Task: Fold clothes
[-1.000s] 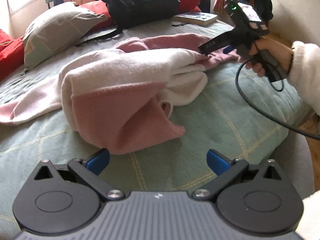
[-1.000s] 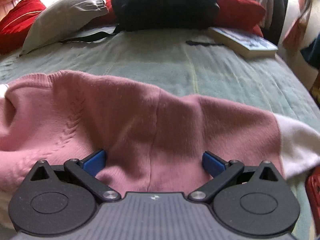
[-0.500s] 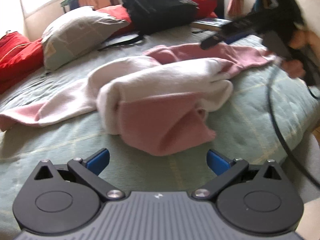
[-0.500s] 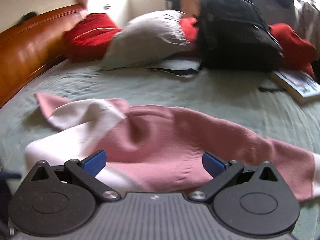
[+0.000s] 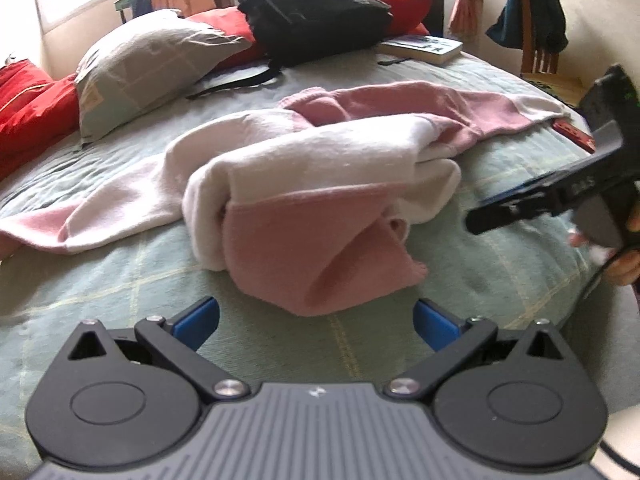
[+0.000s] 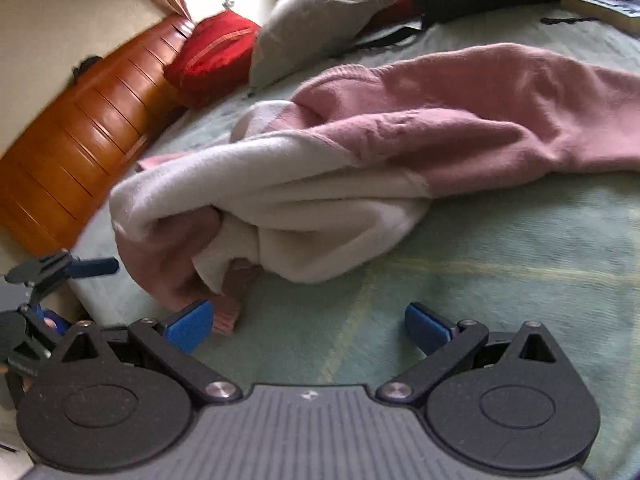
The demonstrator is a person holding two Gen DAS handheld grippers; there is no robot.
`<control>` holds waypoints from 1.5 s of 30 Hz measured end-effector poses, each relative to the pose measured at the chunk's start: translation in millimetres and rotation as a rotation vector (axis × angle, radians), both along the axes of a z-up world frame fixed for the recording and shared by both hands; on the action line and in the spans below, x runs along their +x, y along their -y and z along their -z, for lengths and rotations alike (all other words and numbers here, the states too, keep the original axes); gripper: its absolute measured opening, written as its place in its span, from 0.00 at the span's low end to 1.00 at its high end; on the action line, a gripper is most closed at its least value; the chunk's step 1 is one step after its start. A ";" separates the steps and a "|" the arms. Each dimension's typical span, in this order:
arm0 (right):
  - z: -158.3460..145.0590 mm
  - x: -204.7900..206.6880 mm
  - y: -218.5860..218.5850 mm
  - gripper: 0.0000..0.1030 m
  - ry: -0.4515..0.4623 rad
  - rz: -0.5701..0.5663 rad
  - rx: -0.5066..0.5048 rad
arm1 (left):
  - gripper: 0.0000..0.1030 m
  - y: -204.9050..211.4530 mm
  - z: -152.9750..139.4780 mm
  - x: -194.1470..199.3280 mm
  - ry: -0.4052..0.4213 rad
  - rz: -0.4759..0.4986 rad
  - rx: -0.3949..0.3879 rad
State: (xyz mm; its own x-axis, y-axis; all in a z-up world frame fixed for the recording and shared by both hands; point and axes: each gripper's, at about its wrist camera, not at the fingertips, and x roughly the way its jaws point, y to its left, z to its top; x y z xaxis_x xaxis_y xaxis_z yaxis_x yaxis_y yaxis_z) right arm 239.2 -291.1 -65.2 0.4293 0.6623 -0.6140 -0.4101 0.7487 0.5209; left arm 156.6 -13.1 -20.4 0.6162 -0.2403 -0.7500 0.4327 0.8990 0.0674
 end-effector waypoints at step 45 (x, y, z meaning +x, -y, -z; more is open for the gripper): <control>-85.5 4.6 16.7 1.00 0.314 -0.033 0.527 | 0.99 -9.4 11.8 -2.0 -0.035 -0.065 -0.013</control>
